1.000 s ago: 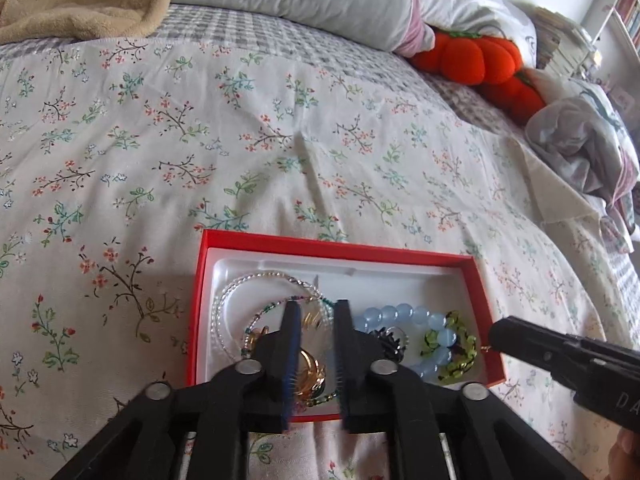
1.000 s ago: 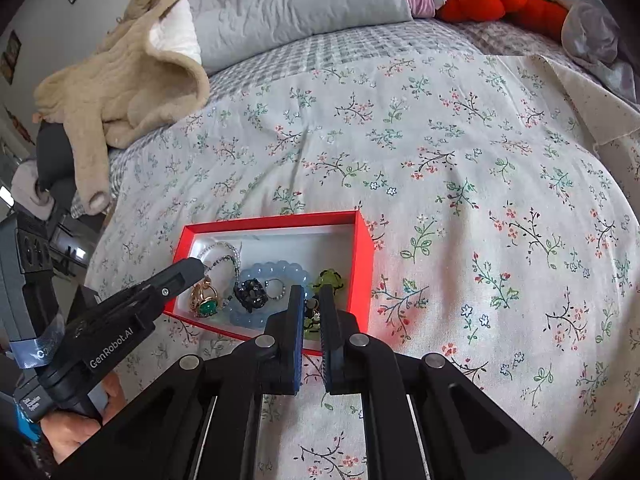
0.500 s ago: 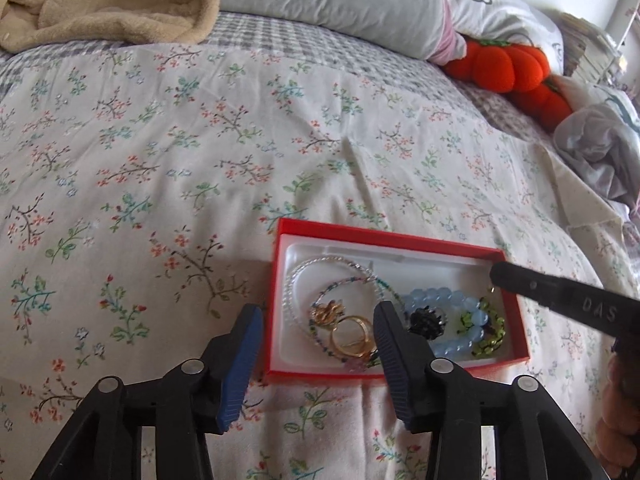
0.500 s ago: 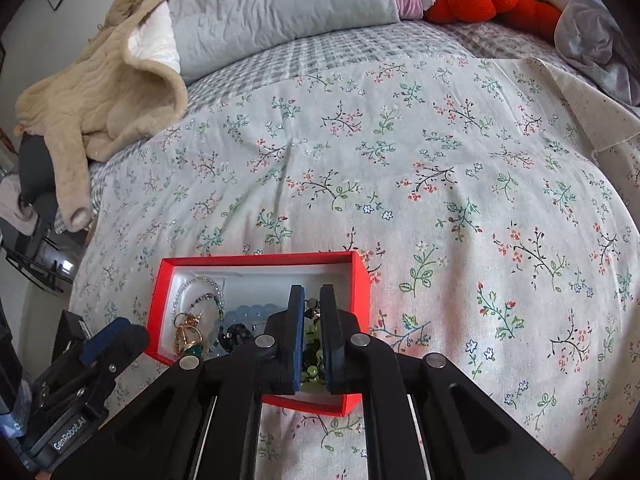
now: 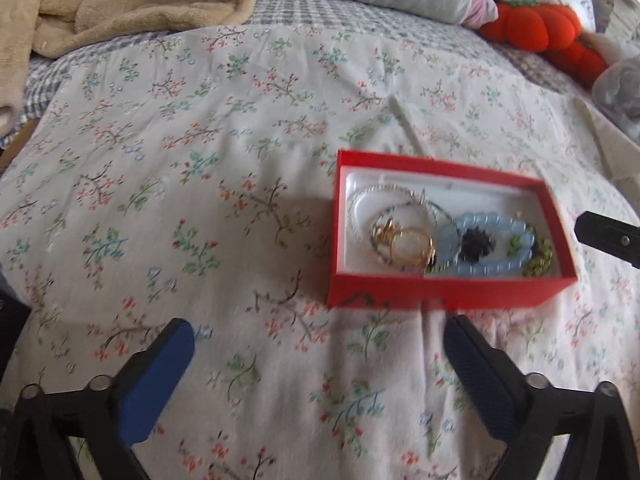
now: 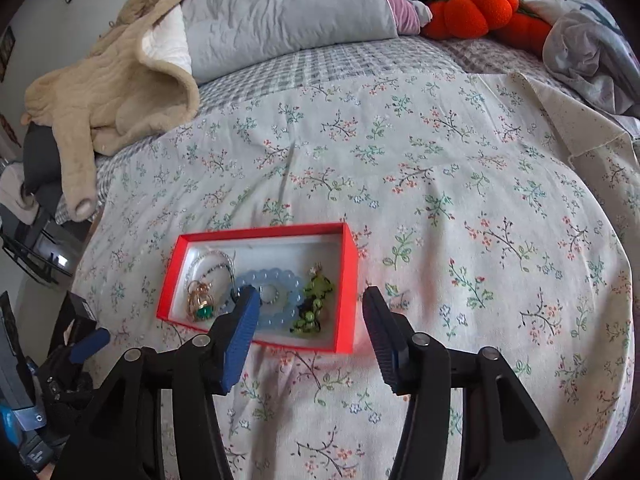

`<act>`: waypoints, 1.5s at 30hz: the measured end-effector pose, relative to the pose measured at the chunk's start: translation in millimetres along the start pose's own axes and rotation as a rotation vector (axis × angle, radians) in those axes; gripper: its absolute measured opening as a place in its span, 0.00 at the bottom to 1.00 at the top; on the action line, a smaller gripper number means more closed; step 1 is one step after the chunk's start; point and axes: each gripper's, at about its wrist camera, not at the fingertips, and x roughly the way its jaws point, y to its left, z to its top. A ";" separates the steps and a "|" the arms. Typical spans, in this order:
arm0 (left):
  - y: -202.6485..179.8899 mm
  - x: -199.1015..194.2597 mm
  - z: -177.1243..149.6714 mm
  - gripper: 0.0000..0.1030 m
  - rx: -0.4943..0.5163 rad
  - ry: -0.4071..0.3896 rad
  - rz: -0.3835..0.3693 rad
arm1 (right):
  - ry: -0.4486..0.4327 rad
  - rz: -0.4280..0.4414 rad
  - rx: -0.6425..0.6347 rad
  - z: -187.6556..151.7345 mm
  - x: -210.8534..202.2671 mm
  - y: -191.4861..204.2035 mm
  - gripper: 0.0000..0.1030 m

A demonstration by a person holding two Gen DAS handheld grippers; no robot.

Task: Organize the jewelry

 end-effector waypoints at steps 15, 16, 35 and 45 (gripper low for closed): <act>-9.4 -39.8 -57.4 1.00 0.023 0.012 0.055 | 0.044 -0.132 -0.113 -86.5 -36.3 11.0 0.88; -9.5 -41.2 -60.4 1.00 0.019 0.015 0.052 | 0.048 -0.133 -0.119 -90.2 -36.9 11.3 0.88; -5.3 -39.6 -75.6 1.00 0.032 0.044 0.070 | 0.093 -0.154 -0.135 -104.0 -25.3 22.5 0.88; 0.0 -40.0 -77.0 1.00 0.027 0.044 0.084 | 0.101 -0.156 -0.147 -105.4 -22.0 26.6 0.88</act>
